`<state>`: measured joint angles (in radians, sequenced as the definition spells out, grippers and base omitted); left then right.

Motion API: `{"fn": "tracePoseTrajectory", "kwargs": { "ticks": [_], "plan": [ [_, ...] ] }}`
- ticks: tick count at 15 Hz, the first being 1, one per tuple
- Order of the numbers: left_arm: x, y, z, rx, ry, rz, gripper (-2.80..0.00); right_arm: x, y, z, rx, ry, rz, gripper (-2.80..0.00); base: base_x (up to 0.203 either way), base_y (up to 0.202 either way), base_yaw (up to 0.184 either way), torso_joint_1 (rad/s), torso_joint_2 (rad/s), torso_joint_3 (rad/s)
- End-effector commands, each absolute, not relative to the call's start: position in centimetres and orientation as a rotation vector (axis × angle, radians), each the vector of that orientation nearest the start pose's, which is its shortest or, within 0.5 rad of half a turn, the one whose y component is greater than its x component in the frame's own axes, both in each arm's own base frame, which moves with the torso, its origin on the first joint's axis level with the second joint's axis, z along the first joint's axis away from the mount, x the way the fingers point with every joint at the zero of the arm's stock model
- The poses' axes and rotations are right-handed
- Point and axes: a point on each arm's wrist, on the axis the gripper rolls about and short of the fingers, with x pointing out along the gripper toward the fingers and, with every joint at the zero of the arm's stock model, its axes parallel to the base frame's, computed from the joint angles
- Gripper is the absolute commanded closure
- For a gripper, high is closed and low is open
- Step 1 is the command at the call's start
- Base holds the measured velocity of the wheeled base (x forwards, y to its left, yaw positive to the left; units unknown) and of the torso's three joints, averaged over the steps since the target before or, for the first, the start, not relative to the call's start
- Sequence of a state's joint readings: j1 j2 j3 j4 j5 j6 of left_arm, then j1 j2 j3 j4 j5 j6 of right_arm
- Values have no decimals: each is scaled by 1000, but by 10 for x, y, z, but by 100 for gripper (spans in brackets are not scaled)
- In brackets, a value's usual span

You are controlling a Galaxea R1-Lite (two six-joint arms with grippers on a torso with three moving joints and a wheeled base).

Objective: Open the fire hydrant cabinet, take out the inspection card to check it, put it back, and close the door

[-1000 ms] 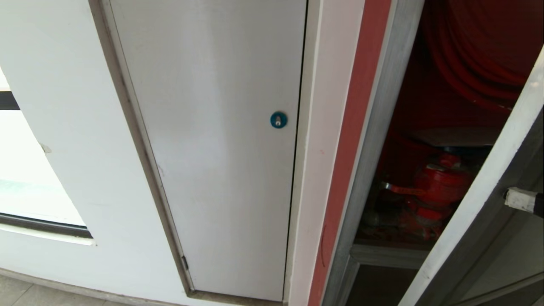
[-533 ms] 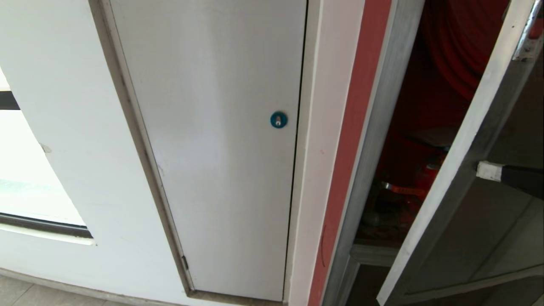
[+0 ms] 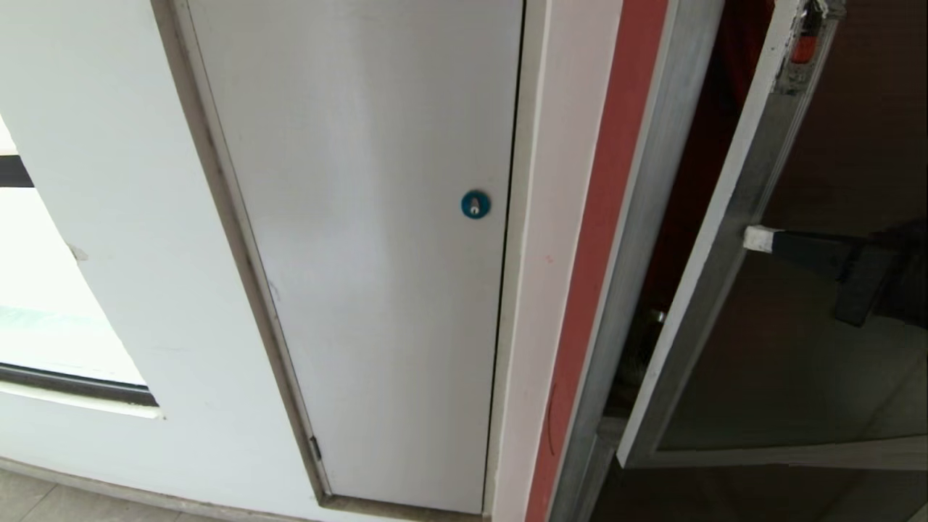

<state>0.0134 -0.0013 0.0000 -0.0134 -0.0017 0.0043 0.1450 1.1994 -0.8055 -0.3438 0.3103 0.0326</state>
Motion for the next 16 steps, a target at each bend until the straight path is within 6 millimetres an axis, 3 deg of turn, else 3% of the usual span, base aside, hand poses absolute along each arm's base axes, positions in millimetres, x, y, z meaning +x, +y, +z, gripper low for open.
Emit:
{"fn": "tracePoseTrajectory", "kwargs": {
  "ticks": [1, 6, 16],
  "plan": [
    [-22, 0, 75, 5, -9, 12, 0, 199, 38, 269, 35, 93, 447, 0, 0, 0, 0, 0, 0, 0],
    [-22, 0, 75, 5, -9, 12, 0, 232, 41, 267, -22, 50, 374, 0, 0, 0, 0, 0, 0, 0],
    [-22, 0, 75, 5, -9, 12, 0, 260, 44, 267, -43, 52, 306, 0, 0, 0, 0, 0, 0, 0]
  ]
}}
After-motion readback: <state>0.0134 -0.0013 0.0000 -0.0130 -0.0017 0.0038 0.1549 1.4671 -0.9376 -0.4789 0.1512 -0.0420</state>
